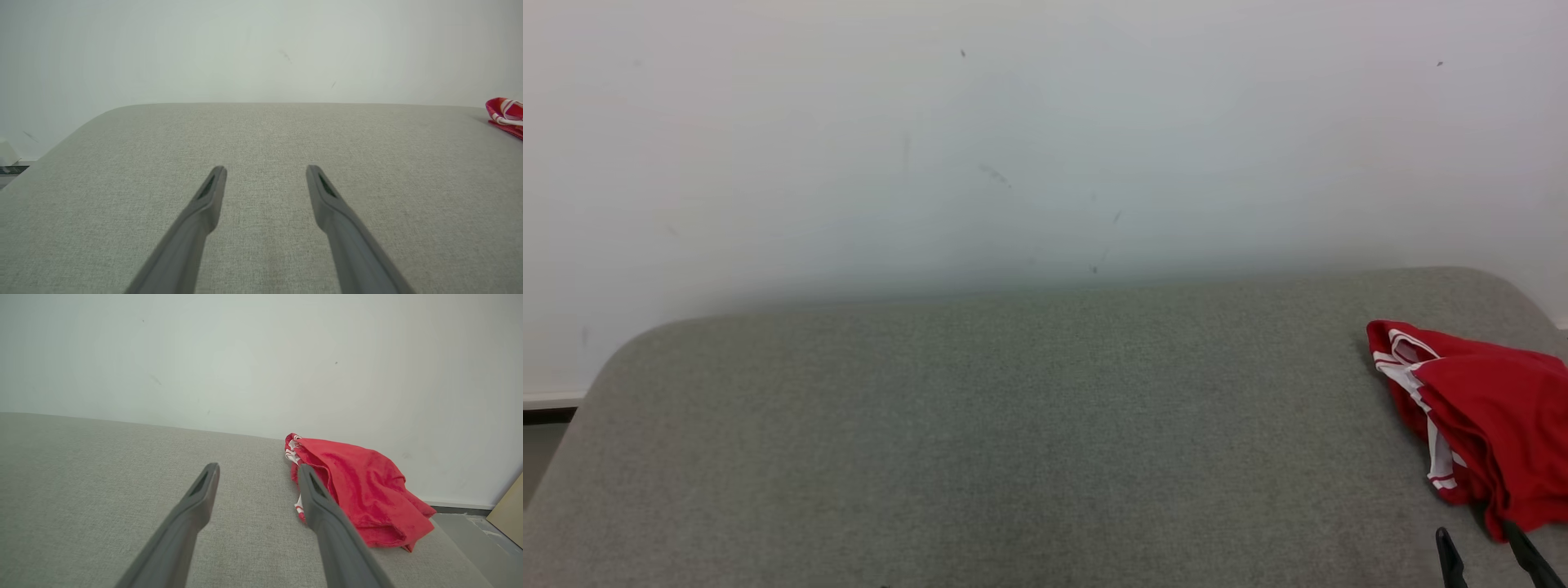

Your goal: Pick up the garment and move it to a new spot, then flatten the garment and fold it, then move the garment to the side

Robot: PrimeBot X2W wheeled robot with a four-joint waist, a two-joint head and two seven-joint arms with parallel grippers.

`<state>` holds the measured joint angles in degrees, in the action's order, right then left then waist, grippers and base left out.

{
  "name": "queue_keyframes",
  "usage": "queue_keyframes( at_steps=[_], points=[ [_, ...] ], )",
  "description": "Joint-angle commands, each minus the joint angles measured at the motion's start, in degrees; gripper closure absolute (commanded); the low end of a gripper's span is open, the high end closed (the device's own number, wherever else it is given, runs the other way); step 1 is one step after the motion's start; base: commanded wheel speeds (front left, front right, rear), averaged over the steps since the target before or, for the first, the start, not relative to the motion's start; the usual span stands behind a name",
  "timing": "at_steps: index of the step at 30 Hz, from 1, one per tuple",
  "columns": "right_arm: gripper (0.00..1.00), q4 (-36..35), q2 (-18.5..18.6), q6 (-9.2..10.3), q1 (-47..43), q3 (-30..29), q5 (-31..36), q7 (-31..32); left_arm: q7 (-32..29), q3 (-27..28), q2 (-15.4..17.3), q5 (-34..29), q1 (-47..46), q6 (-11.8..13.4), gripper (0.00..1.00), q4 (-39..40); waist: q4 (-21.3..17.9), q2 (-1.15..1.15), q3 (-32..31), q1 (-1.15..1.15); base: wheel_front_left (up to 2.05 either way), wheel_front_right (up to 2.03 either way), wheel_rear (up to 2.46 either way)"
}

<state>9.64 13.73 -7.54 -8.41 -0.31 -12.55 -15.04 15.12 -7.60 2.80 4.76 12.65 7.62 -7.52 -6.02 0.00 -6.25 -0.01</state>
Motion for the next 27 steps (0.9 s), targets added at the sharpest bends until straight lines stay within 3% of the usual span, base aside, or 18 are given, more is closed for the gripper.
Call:
queue_keyframes(
  at_steps=[1,27],
  points=[
    [0.0,0.1,-0.1,0.14,0.5,0.1,0.4,-0.1,0.0,0.3,0.2,-0.4,0.8,0.3,0.0,-0.3,0.3,0.0,-0.1,0.01,0.0,0.0,0.0],
    [0.0,0.8,0.0,0.14,0.9,0.9,-0.4,-0.1,0.0,0.6,0.2,-0.3,1.5,0.5,0.0,0.5,2.0,0.0,-0.1,0.01,0.0,0.0,0.0]
  ],
)
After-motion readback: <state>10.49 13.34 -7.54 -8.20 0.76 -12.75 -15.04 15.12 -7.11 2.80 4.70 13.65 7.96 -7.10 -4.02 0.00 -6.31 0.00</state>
